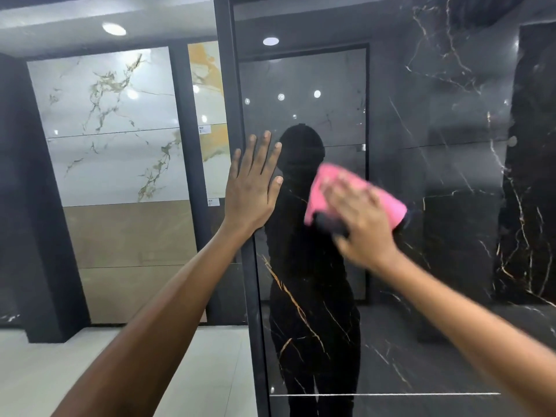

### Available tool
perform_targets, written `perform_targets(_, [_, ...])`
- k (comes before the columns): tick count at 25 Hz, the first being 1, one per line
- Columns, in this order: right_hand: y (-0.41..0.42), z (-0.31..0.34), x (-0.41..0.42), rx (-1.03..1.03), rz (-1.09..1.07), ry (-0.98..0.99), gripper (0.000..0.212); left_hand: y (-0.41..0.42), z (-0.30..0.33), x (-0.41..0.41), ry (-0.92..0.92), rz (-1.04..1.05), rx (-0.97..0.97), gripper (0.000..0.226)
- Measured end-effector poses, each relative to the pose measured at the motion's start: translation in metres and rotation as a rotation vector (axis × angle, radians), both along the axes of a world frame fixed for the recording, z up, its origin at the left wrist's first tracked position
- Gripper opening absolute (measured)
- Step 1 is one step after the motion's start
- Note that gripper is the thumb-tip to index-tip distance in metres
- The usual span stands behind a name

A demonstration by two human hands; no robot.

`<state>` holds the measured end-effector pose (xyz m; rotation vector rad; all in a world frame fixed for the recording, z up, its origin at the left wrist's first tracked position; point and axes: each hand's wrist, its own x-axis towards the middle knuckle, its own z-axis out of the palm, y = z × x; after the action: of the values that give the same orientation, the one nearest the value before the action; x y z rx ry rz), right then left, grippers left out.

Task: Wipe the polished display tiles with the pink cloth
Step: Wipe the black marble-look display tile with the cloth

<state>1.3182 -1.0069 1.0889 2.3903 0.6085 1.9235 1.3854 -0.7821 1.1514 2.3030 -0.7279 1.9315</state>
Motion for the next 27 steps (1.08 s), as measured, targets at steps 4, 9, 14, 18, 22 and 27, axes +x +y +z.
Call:
perform_targets(4, [0.011,-0.163,-0.015,-1.017,-0.07,0.234,0.073,0.002,-0.001,-0.001,0.007,0.004,0.002,0.056])
perform_targets(9, [0.008,-0.05,0.001,-0.112,-0.056,-0.003,0.07,0.001,-0.002,0.001,-0.004,-0.026,-0.004,0.055])
perform_targets(14, [0.074,-0.172,0.004,-0.611,-0.093,0.194,0.075,0.002,0.0,-0.002,0.009,-0.027,-0.004,0.054])
perform_targets(18, [0.047,-0.243,0.003,-0.969,-0.19,0.457,0.081,0.001,-0.001,-0.003,0.021,0.004,0.008,0.055])
perform_targets(22, [0.06,-0.159,0.015,-0.475,-0.112,0.224,0.07,0.0,-0.002,-0.004,0.036,0.011,-0.004,0.054])
perform_targets(27, [0.071,-0.242,-0.003,-1.17,-0.377,0.389,0.063,0.001,-0.002,-0.003,0.05,0.028,0.015,0.055])
